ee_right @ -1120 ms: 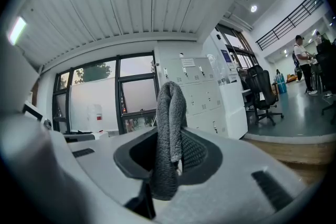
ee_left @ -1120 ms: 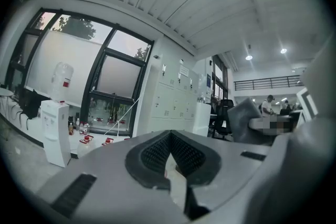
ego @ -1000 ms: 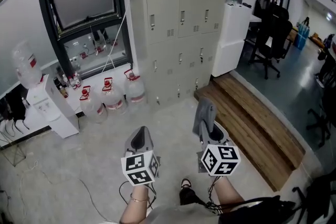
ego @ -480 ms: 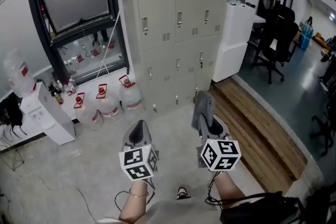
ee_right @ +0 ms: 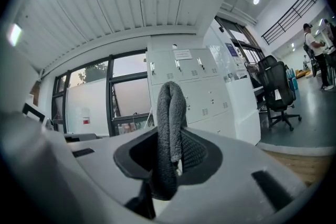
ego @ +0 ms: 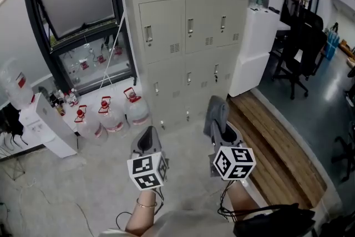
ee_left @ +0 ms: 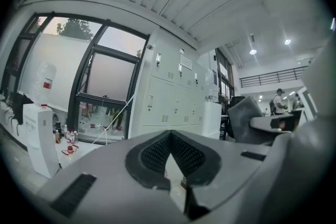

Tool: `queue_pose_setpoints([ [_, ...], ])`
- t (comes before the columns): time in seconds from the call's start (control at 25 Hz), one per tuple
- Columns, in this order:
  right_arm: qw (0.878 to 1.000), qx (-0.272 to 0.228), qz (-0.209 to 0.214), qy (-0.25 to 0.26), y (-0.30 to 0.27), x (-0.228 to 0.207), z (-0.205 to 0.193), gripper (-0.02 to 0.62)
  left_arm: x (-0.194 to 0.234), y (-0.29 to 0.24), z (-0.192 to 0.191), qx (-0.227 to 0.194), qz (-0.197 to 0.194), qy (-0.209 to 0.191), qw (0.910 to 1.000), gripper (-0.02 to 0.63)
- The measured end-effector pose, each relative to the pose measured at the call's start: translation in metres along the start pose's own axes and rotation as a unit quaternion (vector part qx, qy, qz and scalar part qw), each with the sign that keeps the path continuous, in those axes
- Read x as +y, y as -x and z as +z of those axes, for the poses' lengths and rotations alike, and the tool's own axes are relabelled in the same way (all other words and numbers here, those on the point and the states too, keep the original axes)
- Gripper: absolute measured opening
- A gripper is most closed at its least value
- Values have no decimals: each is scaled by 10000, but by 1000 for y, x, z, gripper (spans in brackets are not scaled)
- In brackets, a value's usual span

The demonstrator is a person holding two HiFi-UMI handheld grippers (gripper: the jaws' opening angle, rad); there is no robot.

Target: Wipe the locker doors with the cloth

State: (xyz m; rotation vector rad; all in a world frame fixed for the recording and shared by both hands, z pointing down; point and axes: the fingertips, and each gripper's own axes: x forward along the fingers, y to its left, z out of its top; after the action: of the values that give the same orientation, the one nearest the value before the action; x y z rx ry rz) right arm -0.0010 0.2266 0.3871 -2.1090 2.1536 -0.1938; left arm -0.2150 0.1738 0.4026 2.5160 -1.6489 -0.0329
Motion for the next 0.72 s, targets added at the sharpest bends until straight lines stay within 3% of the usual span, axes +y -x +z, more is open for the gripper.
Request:
queue_pose_setpoints([
  [0.72, 9995, 290, -75, -123, -117, -66, -24, 75, 12, -136, -24, 271, 136, 42, 9995, 3],
])
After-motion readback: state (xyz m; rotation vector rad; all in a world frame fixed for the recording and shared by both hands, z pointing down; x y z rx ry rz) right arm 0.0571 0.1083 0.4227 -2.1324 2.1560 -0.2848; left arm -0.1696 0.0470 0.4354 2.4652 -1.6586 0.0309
